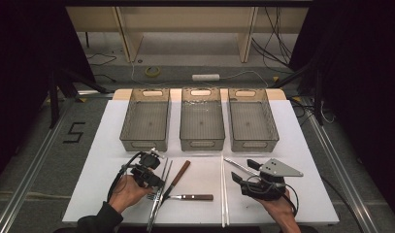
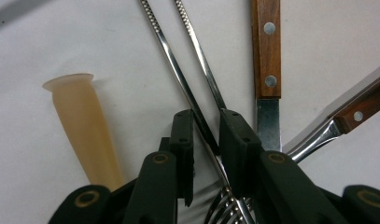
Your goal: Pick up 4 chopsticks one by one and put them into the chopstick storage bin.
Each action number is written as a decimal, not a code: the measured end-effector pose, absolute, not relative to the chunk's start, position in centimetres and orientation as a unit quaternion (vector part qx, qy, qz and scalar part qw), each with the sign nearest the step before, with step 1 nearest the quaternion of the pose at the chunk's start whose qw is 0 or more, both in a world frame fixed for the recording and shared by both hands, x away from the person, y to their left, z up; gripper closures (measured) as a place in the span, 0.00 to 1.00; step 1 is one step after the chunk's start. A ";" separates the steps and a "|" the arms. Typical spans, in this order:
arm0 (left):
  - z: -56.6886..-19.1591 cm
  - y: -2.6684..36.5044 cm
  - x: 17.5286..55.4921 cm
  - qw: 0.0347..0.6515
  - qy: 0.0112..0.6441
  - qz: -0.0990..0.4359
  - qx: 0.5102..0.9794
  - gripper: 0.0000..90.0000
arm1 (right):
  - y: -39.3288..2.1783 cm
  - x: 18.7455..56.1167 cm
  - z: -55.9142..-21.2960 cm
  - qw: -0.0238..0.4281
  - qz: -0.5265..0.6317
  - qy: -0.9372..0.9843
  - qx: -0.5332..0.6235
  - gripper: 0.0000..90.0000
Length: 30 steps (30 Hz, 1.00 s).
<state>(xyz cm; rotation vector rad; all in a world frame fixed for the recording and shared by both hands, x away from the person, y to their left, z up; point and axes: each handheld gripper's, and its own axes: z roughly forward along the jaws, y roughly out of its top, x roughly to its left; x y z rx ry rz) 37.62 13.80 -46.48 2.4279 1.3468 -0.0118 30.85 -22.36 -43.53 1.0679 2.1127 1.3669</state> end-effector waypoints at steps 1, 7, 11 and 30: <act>-46.5 13.8 37.6 0.184 0.479 -0.002 0.858 0.84 | -22.4 30.8 -43.5 0.203 0.489 0.757 0.382 0.32; -46.4 13.9 37.7 0.192 0.481 -0.002 0.856 0.87 | -22.3 30.9 -43.5 0.203 0.488 0.758 0.383 0.32; -46.5 14.1 37.7 0.198 0.483 -0.005 0.853 0.88 | -22.3 30.9 -43.6 0.203 0.487 0.758 0.383 0.32; -46.6 13.4 37.2 0.178 0.477 -0.006 0.861 0.75 | -22.3 30.9 -43.5 0.204 0.487 0.758 0.383 0.32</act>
